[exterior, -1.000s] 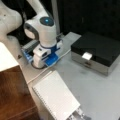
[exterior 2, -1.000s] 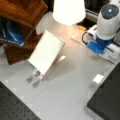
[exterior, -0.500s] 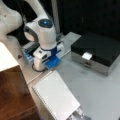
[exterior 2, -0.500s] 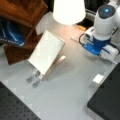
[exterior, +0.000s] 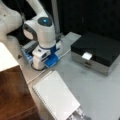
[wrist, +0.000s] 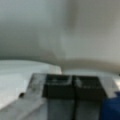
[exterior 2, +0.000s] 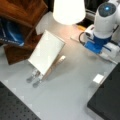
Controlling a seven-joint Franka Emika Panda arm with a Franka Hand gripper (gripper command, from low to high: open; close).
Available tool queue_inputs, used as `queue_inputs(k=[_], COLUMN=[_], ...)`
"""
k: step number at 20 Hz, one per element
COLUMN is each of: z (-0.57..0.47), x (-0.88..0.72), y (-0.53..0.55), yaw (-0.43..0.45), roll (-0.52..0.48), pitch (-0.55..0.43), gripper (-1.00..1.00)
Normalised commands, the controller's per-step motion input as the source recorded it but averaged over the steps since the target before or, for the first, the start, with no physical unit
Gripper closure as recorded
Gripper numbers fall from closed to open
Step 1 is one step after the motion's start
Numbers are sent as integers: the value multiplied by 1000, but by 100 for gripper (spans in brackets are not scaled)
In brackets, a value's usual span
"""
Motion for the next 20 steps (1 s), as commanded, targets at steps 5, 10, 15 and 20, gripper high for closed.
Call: queue_inputs(k=[5, 10, 15, 20], z=[-166, -161, -14, 61], x=[-781, -591, -492, -389], y=[-14, 24, 64, 48], yaw=[9, -2, -17, -25], roll=[144, 181, 203, 198], pitch=[-452, -409, -321, -217], gripper=[100, 100, 100, 100])
